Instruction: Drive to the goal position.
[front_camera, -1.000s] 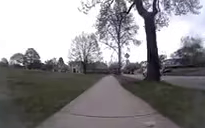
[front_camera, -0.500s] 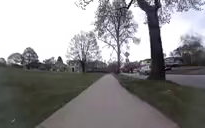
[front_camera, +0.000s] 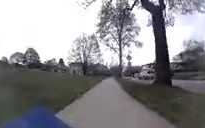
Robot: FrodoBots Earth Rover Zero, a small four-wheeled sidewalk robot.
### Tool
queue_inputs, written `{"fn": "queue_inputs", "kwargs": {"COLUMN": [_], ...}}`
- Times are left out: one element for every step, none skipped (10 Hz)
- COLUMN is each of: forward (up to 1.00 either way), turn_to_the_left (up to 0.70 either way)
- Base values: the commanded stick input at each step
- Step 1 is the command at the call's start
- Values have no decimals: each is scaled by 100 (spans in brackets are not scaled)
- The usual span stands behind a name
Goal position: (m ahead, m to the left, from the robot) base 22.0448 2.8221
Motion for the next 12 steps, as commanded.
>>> {"fn": "queue_inputs", "kwargs": {"forward": [100,100,100,100,100,100,100,100,100,100,100,100], "turn_to_the_left": [27,17,7,0,0,0,27,39,3,0,0,0]}}
